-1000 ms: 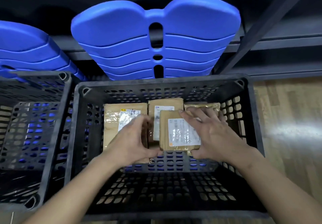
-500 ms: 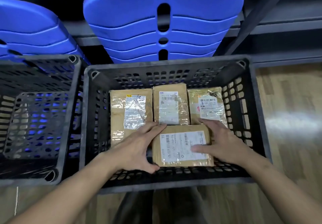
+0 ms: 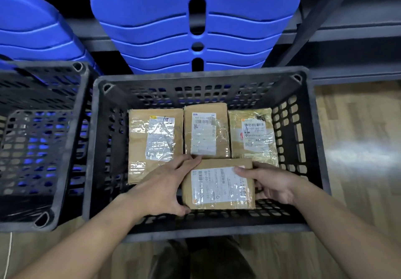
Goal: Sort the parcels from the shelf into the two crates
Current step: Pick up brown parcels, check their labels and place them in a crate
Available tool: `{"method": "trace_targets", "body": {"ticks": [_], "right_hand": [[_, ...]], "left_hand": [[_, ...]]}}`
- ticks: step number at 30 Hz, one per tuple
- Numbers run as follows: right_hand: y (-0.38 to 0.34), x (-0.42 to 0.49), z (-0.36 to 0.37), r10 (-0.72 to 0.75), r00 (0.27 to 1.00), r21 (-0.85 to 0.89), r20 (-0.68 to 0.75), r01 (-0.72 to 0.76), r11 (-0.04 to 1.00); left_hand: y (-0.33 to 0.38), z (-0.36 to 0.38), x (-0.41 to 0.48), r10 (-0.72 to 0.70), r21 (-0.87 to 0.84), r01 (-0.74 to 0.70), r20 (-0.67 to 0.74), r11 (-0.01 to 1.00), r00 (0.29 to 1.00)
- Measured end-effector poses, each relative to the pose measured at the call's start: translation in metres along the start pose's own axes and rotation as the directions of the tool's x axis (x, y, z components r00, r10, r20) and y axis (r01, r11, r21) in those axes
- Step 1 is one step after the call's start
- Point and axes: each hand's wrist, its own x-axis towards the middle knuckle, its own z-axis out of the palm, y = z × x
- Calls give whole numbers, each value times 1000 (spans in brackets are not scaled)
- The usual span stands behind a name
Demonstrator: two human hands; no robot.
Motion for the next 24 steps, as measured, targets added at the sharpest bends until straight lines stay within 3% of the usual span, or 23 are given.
{"method": "trace_targets", "body": {"ticks": [10,16,24], "right_hand": [[-8,0,6,12,1000,50,-10,-12,999],[-5,7,0,-8,996,397,-91,44,917],[-5,14,6,-92,982,397,-168,153,905]], "left_hand": [[9,6,-5,-90,-50,92,35,995,995],[7,3,-5,-71,-117,77,50,990,996],[8,7,-7,-79,-89,81,32,993,996]]}}
